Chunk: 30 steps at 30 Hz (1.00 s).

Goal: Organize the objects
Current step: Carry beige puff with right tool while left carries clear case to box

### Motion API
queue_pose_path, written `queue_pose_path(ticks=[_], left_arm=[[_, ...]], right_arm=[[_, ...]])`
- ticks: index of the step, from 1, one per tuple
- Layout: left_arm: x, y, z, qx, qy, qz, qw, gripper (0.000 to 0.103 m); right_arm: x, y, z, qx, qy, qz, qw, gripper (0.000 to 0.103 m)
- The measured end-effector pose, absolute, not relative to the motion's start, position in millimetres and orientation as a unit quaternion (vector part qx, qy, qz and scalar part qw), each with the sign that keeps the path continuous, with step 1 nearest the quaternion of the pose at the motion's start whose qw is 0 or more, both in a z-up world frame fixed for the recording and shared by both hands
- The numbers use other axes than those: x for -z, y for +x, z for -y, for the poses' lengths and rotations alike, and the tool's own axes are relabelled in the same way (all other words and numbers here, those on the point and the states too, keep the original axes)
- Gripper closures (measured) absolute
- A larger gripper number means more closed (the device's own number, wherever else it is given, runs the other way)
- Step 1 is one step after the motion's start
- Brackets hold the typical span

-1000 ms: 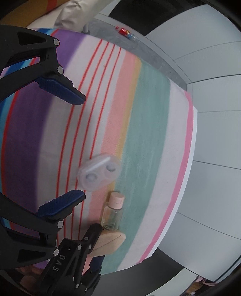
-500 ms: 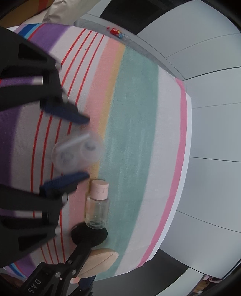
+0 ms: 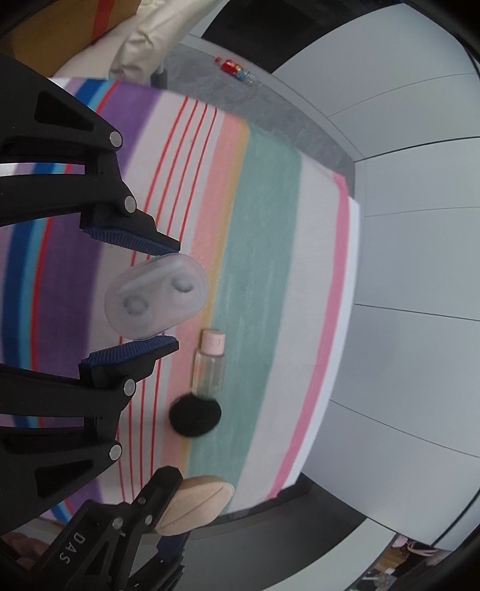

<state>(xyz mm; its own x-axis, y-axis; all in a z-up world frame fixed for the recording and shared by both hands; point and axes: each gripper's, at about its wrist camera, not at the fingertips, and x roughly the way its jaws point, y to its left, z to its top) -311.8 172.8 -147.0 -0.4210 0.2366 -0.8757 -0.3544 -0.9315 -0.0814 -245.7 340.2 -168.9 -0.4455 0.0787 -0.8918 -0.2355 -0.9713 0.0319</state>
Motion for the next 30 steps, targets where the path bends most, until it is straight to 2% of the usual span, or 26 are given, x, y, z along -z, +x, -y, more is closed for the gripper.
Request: queue_pose_path(ticks=[14,30], left_arm=[[58.7,-230.1,-150.5,-0.856,-0.476,-0.056,0.193,0.056],[-5.2,-127.1,-120.5,-0.878,-0.435,-0.033,0.195,0.056]], right_arm=[[94.0,-182.7,-315.2,-0.859,-0.500,-0.072,0.088,0.042],[37.6,-82.6,-286.4,-0.867,-0.491,-0.049,0.065,0.042]])
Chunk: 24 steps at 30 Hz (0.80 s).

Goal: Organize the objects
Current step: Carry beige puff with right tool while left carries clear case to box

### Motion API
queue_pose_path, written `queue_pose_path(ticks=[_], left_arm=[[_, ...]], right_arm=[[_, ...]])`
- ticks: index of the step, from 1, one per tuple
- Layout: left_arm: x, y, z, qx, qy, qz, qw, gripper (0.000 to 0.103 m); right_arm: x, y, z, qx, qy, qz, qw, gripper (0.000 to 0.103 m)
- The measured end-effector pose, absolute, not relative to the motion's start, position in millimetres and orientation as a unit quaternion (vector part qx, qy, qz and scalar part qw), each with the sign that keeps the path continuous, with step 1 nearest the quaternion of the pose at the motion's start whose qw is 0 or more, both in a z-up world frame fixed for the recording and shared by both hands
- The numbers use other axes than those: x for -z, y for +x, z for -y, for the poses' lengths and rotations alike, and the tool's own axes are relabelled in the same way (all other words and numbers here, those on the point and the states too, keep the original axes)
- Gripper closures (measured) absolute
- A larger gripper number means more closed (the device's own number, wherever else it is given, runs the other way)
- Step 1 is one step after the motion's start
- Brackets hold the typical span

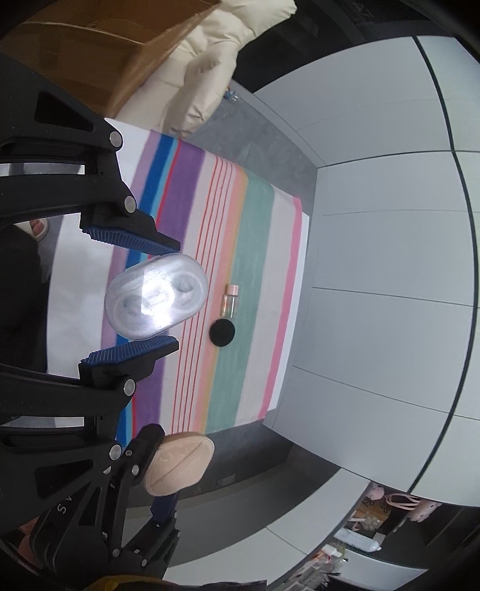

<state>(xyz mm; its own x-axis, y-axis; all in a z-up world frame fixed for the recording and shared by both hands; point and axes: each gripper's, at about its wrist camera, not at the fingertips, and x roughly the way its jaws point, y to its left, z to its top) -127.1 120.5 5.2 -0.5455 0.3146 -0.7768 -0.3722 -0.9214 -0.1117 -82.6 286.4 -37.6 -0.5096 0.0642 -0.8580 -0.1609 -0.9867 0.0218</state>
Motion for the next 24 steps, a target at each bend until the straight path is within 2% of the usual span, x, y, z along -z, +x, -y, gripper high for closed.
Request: queue_pose_path(ticks=[4,10,24], left_arm=[[-9.0,-113.3,-110.7,-0.887,-0.421,-0.021,0.187,0.057],[-7.9,-105.9,-94.2,-0.896,-0.409,-0.015,0.172,0.056],[-4.3,-107.2,-37.6,-0.906,-0.401,0.008,0.135,0.056]], right_arm=[[33.0,-69.6,-281.4,-0.872,-0.485,-0.045,0.057,0.042],[36.8,-68.1,-279.8,-0.868,-0.489,-0.079,0.047,0.042],[34.9,-87.8,-221.2,-0.878,-0.478,-0.033,-0.002,0.042]])
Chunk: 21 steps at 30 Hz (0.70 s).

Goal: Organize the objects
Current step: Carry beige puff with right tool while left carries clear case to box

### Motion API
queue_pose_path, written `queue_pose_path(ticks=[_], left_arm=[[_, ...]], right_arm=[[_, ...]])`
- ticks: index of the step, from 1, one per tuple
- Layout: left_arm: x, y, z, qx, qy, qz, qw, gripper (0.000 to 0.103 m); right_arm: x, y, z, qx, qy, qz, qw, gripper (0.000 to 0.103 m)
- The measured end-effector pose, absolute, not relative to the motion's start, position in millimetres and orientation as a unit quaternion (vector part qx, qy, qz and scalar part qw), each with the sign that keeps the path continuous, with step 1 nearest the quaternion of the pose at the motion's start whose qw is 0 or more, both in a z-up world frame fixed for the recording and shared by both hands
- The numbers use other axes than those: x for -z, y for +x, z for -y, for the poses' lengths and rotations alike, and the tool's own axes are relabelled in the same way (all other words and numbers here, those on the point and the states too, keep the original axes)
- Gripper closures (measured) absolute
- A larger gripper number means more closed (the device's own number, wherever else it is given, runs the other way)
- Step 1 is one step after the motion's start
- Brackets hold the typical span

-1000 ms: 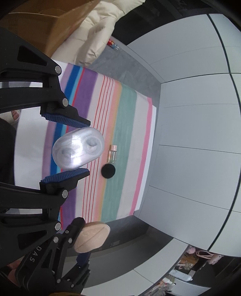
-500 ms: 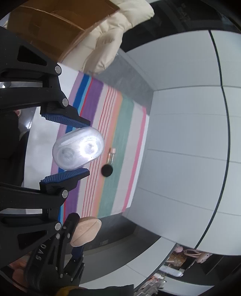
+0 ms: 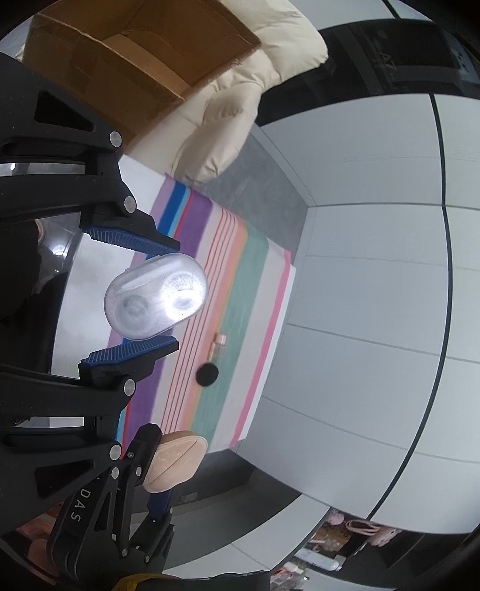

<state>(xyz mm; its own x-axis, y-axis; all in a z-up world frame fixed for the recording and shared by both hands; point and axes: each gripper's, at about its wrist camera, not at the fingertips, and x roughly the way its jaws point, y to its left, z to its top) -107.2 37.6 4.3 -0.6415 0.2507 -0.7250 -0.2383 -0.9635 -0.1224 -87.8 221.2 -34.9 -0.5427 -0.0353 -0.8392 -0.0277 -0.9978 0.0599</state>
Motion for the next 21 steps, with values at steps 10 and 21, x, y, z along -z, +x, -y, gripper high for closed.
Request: queue_pose_path(ticks=[10,21], left_arm=[[4.6,-116.0,9.5,-0.908,-0.406,0.030,0.099,0.056],[3.9,-114.9,65.8,-0.912,-0.402,0.054,0.057,0.056]], right_arm=[[36.8,-112.7,-178.2,0.880,0.473,0.004,0.031,0.042],[31.8,-135.1,-117.2,0.885,0.459,-0.021,0.077,0.042]])
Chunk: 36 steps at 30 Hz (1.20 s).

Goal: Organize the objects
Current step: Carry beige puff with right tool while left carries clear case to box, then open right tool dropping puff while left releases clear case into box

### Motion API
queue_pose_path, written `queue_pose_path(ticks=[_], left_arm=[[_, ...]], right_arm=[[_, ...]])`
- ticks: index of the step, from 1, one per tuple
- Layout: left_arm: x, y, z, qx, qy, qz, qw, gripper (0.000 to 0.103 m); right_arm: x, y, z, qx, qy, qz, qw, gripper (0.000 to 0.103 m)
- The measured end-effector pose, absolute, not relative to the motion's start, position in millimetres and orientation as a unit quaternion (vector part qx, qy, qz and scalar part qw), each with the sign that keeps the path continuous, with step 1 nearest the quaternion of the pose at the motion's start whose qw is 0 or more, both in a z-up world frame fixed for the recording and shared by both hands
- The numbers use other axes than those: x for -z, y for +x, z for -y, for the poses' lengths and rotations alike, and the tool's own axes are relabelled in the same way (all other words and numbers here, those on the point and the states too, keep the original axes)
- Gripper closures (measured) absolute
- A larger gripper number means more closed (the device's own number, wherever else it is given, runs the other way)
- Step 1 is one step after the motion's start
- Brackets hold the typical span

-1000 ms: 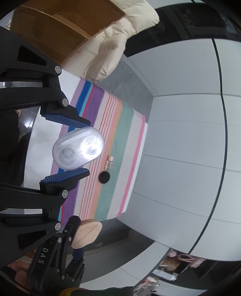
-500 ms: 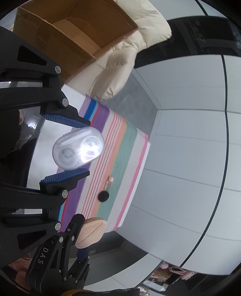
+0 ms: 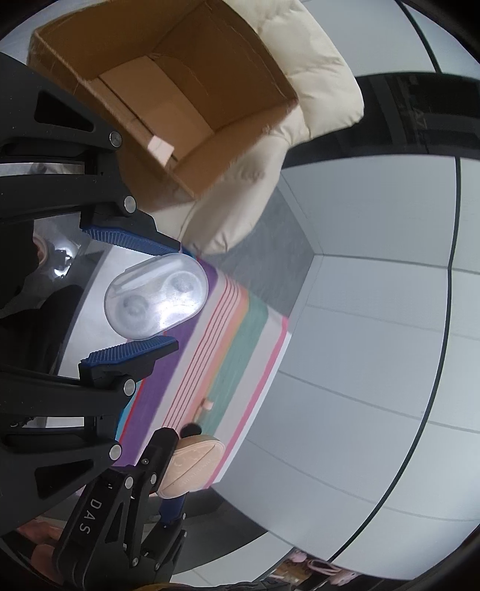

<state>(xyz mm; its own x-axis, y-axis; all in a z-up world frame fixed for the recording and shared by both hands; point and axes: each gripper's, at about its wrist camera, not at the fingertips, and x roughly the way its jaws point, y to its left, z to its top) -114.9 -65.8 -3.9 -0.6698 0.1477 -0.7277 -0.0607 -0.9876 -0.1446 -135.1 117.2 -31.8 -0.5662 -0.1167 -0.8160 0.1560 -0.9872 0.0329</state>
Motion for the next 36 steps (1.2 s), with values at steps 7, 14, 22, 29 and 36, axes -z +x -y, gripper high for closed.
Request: queue_pose_path(ticks=[7,14,22,29,36], left_arm=[[2.9,-111.8,101.5,-0.912,-0.403,0.070,0.028,0.056],[0.9,-108.3,140.0,-0.912,-0.401,0.087,-0.005,0.056],[5.8,-96.2,176.0,-0.909,-0.404,0.099,-0.037,0.056],[12.9,-88.6,205.8,-0.905,-0.407,0.108,-0.062,0.056],[17.0,-80.9,229.5,-0.902,-0.409,0.112,-0.081,0.056]], right_arm=[[29.5,-142.7,-80.2,0.884,0.453,-0.038,0.106,0.042],[26.3,-146.7,-39.1,0.883,0.445,-0.057,0.138,0.042],[26.2,-149.7,4.9,0.878,0.440,-0.072,0.174,0.042],[26.6,-147.9,44.0,0.872,0.435,-0.089,0.205,0.042],[29.0,-148.6,77.6,0.866,0.432,-0.105,0.230,0.042]])
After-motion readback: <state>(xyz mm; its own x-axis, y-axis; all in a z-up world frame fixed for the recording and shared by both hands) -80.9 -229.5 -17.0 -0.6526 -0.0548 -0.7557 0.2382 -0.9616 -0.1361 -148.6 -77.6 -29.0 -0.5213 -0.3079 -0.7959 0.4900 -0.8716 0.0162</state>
